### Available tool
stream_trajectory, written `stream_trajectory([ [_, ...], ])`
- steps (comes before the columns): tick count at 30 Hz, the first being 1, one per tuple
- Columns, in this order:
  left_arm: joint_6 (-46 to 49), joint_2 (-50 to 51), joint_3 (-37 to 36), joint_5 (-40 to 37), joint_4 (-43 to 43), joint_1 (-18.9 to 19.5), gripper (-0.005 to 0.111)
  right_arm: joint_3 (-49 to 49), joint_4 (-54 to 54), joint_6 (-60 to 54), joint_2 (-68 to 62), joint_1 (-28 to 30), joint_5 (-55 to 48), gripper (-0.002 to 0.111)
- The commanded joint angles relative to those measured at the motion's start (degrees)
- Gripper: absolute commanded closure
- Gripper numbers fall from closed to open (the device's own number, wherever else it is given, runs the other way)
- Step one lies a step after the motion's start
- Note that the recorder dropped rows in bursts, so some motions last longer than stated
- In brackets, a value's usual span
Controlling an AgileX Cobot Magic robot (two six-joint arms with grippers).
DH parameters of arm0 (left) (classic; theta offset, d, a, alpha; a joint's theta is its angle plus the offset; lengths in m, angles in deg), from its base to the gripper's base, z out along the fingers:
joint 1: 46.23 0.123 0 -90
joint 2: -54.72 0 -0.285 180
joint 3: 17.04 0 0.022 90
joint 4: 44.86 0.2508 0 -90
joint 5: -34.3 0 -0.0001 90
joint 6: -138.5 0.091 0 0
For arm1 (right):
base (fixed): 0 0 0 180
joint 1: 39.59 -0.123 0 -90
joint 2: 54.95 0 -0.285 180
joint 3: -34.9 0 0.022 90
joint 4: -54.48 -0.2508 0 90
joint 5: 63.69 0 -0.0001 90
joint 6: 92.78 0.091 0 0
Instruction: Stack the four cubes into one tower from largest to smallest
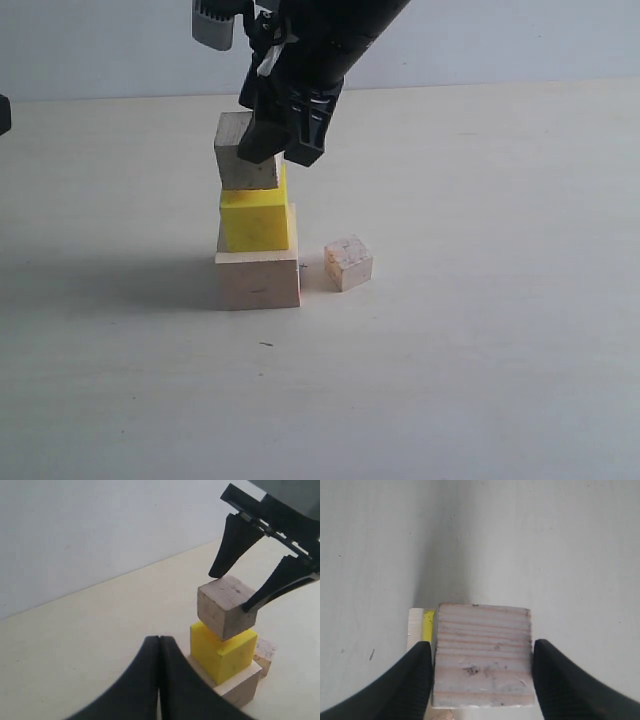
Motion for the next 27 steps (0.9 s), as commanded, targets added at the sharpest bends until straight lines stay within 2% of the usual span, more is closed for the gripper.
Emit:
stream_trajectory([
  [1,0.0,0.3,-0.2,0.7,0.0,0.1,0.107,-0.3,-0.4,-0.6,0.1,0.1,0.6,0.104],
  [27,0.0,0.3,-0.2,0.7,0.0,0.1,0.107,-0.3,-0.9,-0.6,-1.0,0.1,0.5,0.104],
])
